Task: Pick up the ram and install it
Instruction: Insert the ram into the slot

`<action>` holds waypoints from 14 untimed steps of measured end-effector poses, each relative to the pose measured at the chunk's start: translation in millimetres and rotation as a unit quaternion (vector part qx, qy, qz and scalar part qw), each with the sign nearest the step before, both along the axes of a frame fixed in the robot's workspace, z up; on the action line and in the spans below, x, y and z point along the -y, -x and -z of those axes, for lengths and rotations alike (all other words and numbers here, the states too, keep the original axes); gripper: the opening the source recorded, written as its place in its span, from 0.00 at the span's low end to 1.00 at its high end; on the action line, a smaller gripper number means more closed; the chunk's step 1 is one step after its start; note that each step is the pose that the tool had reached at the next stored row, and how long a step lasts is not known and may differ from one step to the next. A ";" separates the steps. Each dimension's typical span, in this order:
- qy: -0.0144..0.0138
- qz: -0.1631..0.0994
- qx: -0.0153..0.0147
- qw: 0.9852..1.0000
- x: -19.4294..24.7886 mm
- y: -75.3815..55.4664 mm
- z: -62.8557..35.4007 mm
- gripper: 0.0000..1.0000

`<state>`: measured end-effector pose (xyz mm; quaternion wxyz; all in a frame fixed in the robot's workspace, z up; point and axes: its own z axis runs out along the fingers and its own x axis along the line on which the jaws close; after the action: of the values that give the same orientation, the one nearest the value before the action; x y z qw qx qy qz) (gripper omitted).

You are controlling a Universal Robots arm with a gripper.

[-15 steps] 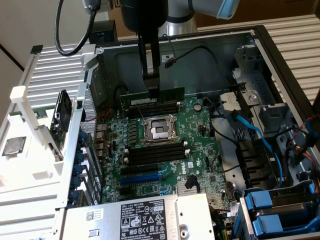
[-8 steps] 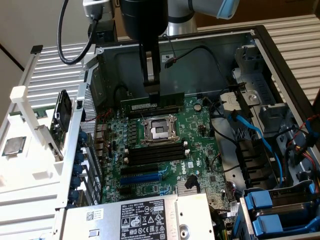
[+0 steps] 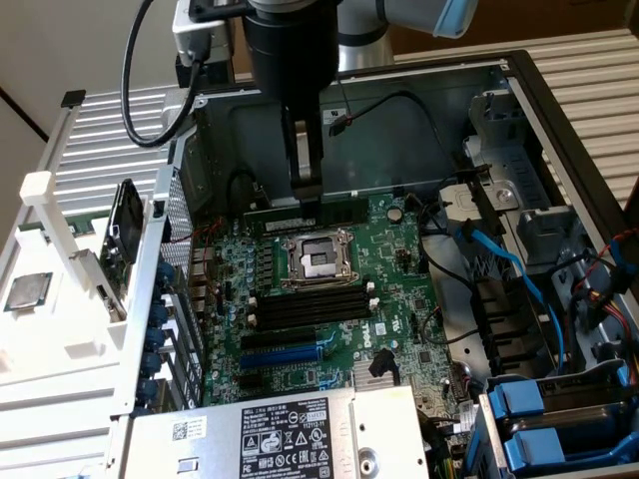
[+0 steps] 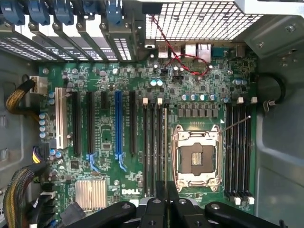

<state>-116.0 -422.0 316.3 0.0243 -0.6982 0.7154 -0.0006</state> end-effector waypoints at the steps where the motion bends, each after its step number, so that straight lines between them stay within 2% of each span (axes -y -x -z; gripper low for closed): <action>1: 0.000 0.000 0.000 1.000 0.0 0.0 1.6 0.12; 5: 0.000 0.000 -0.002 1.000 1.0 -0.2 7.2 0.12; 6: 0.000 0.000 -0.003 1.000 3.1 -0.4 9.4 0.12; 9: 0.000 0.000 -0.005 1.000 7.4 -1.0 12.2 0.12; 14: -0.001 0.000 -0.006 1.000 8.5 -2.1 20.6 0.12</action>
<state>-113.9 -430.5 295.6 0.0203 -0.6981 0.7157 0.0040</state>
